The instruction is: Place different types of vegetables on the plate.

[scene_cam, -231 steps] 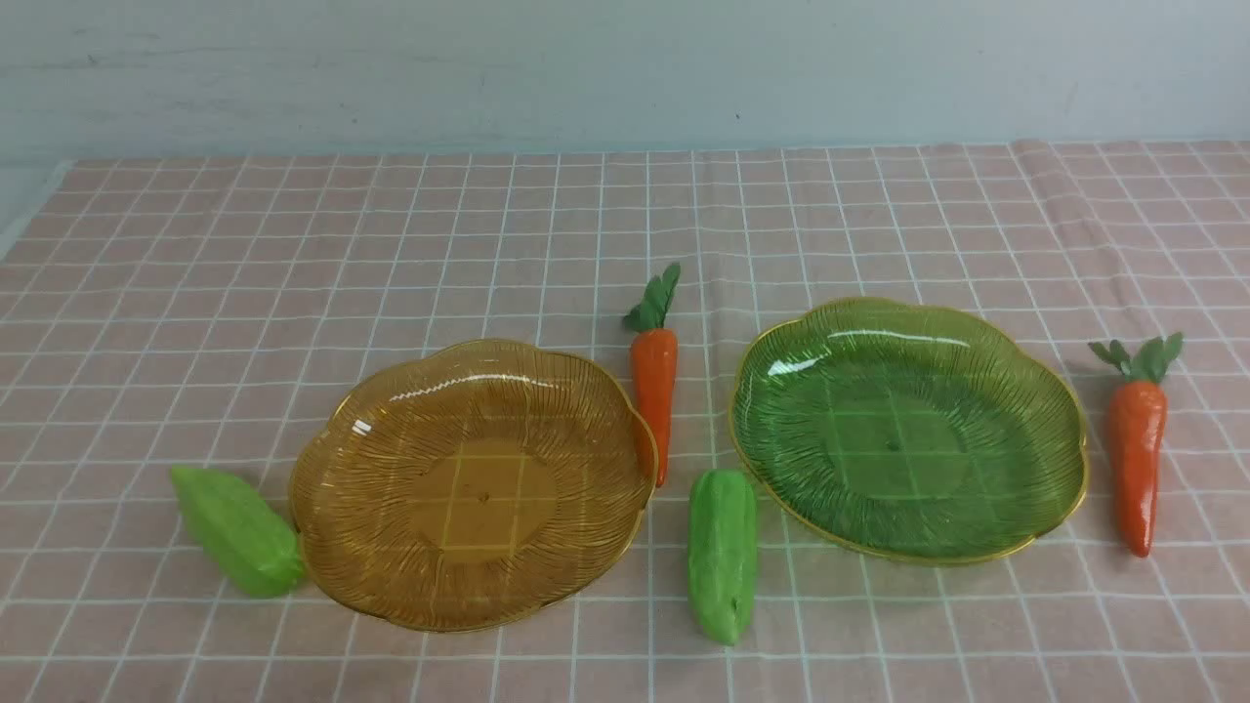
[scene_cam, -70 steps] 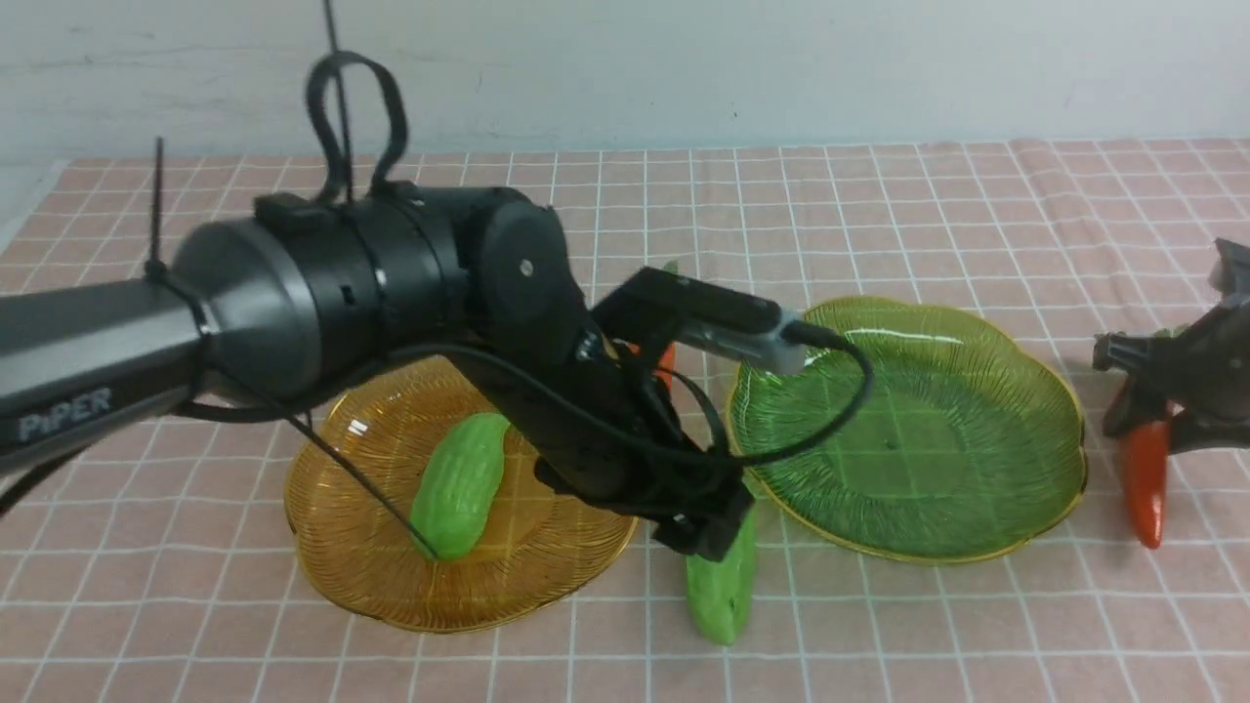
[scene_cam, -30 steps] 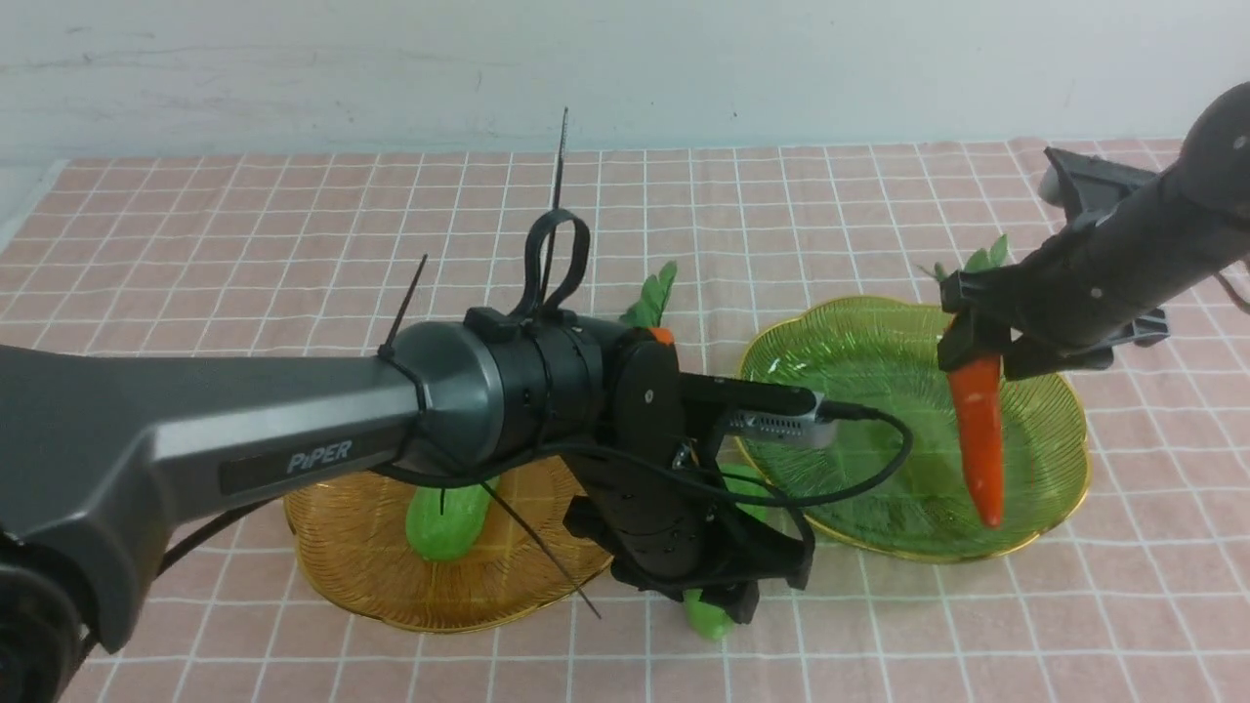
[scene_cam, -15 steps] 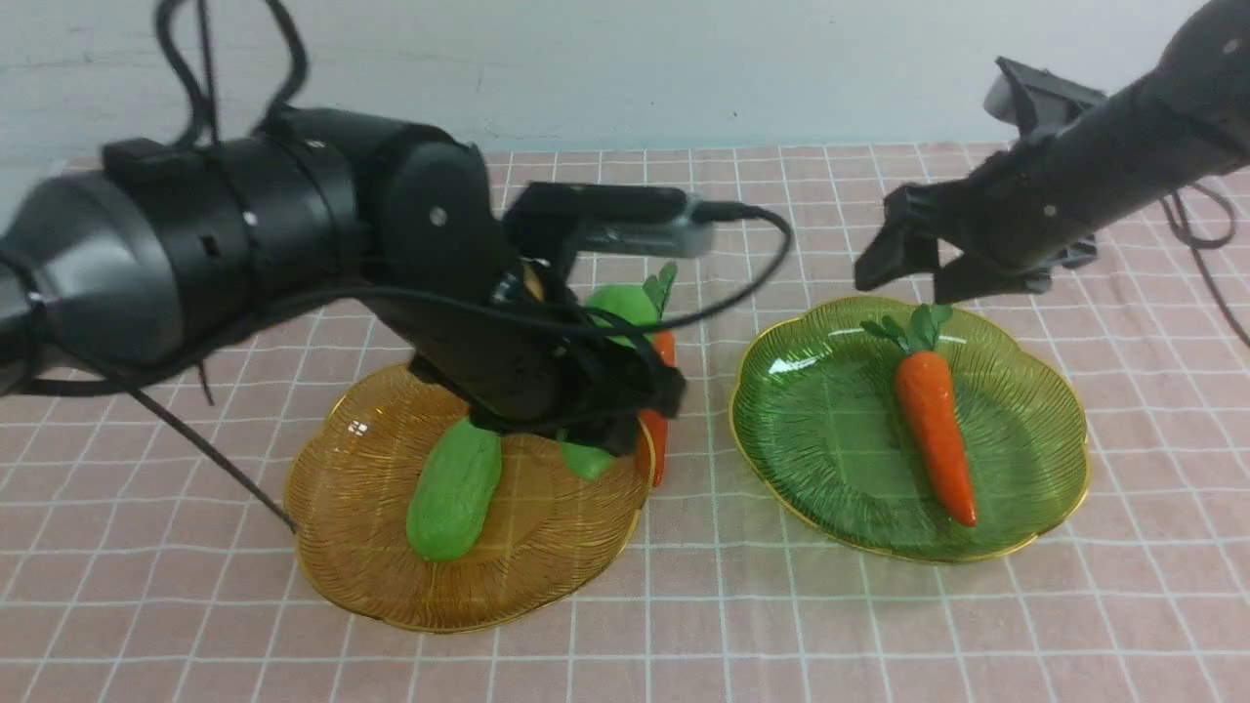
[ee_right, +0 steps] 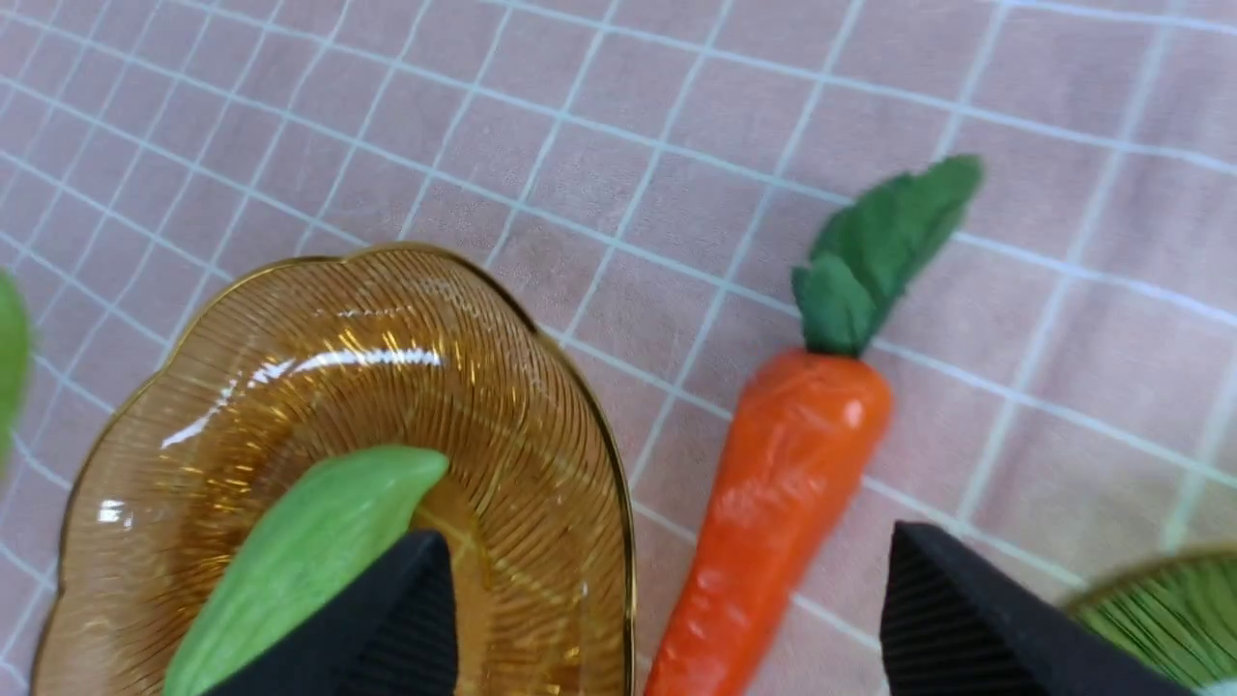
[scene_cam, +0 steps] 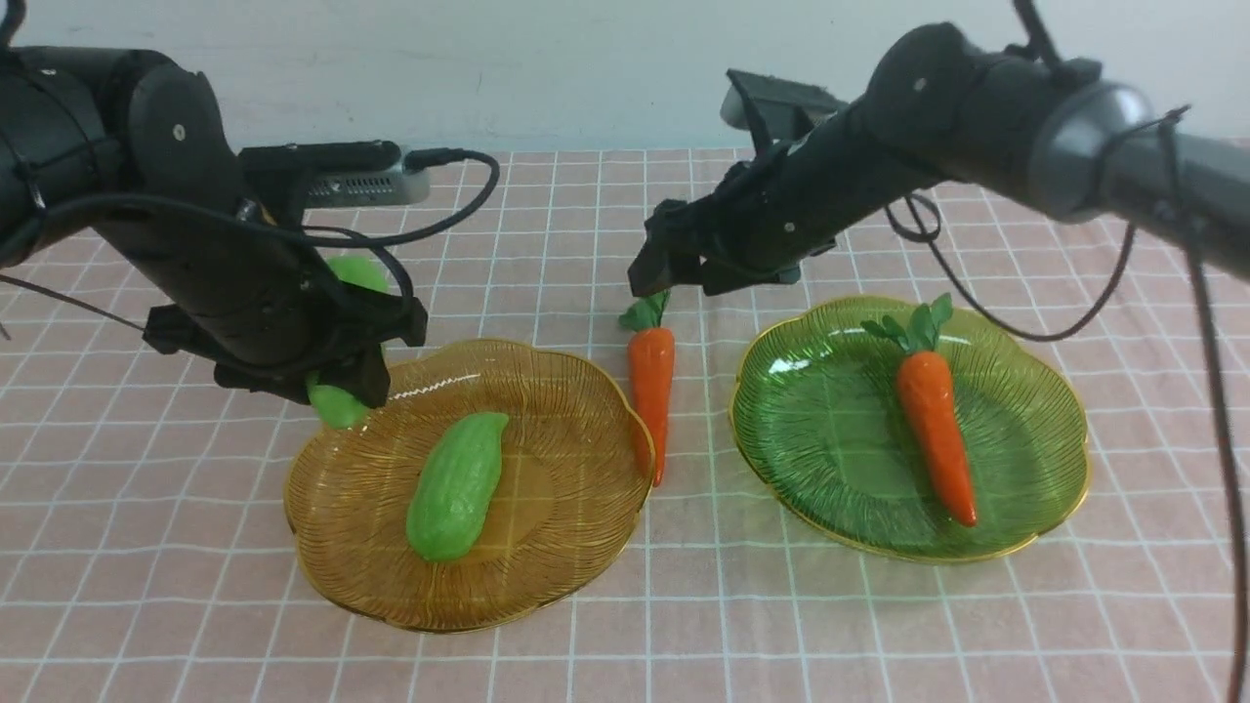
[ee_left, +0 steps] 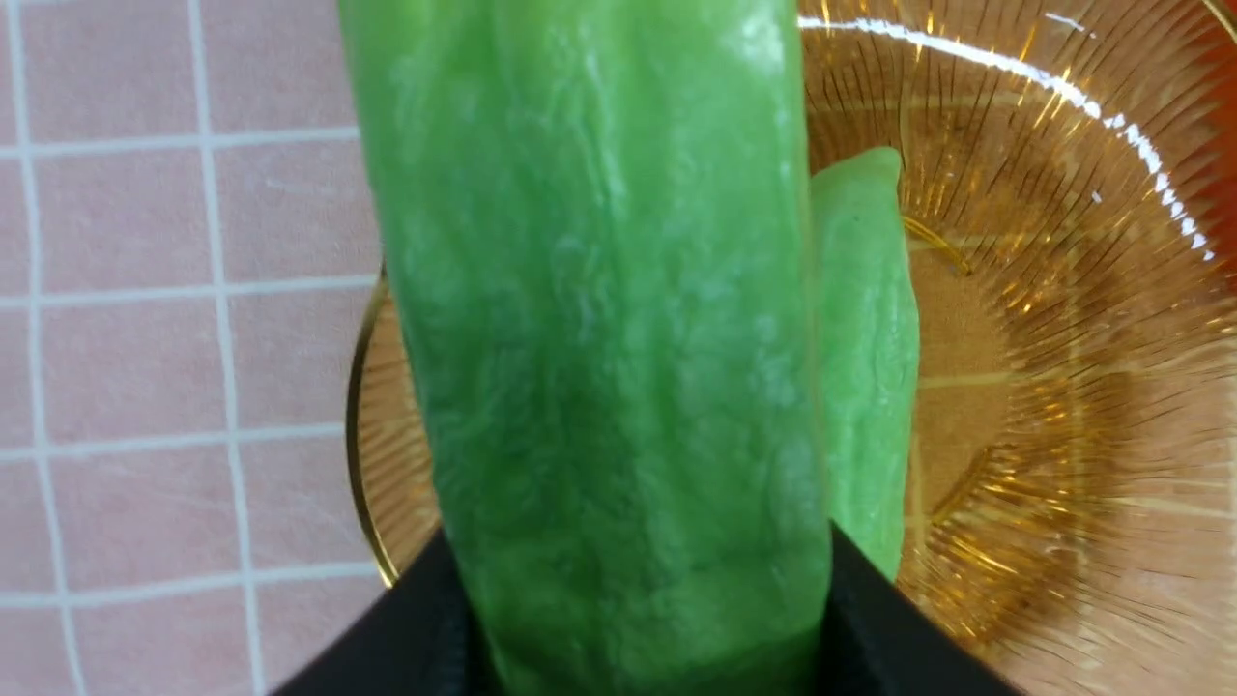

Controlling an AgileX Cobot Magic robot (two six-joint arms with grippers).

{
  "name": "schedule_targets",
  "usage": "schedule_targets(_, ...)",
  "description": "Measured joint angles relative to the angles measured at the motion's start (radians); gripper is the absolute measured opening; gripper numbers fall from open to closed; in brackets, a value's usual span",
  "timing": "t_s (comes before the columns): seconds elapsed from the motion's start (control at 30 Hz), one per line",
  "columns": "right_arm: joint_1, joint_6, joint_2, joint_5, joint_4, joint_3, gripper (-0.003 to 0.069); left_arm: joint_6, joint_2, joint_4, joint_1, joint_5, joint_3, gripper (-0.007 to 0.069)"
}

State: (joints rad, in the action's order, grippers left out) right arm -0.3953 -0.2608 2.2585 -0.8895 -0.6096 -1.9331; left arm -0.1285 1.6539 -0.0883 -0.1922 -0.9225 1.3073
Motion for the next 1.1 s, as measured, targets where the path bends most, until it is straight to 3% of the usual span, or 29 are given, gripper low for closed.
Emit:
schedule_targets(0.2, -0.001, 0.012, 0.126, -0.044, 0.003, -0.103, 0.0536, 0.044, 0.039, -0.001, 0.002, 0.016, 0.0, 0.0327)
schedule_targets(0.5, -0.024, 0.013, 0.192, -0.046, 0.074, -0.14, 0.0531, 0.063, 0.099, -0.001, 0.002, 0.018, 0.0, 0.0454)
schedule_targets(0.57, -0.044, 0.016, 0.192, -0.042, 0.115, -0.141, 0.0495, 0.064, 0.099, -0.001, 0.002, 0.018, 0.0, 0.0471)
schedule_targets(0.7, -0.06, 0.041, 0.192, -0.04, 0.149, -0.148, 0.0341, 0.066, 0.099, -0.001, 0.002, 0.018, 0.0, 0.048)
schedule_targets(0.77, -0.06, 0.048, 0.192, -0.051, 0.16, -0.166, 0.0334, 0.067, 0.099, -0.001, 0.002, 0.016, 0.0, 0.0472)
schedule_targets(0.83, -0.057, 0.053, 0.192, -0.075, 0.17, -0.201, 0.034, 0.067, 0.098, -0.001, 0.002, 0.001, 0.0, 0.0426)
schedule_targets(0.87, -0.046, 0.062, 0.181, -0.136, 0.172, -0.291, 0.034, 0.067, 0.092, 0.0, 0.002, -0.03, 0.0, 0.0333)
schedule_targets(0.93, -0.041, 0.065, 0.173, -0.166, 0.175, -0.327, 0.034, 0.067, 0.084, 0.003, 0.002, -0.043, 0.0, 0.0267)
schedule_targets(1.03, -0.013, 0.122, 0.117, -0.319, 0.197, -0.465, 0.034, 0.073, 0.026, 0.013, 0.002, -0.083, 0.0, 0.0052)
schedule_targets(1.1, 0.006, 0.184, 0.069, -0.346, 0.222, -0.519, 0.034, 0.087, -0.015, 0.015, 0.002, -0.101, 0.0, 0.0014)
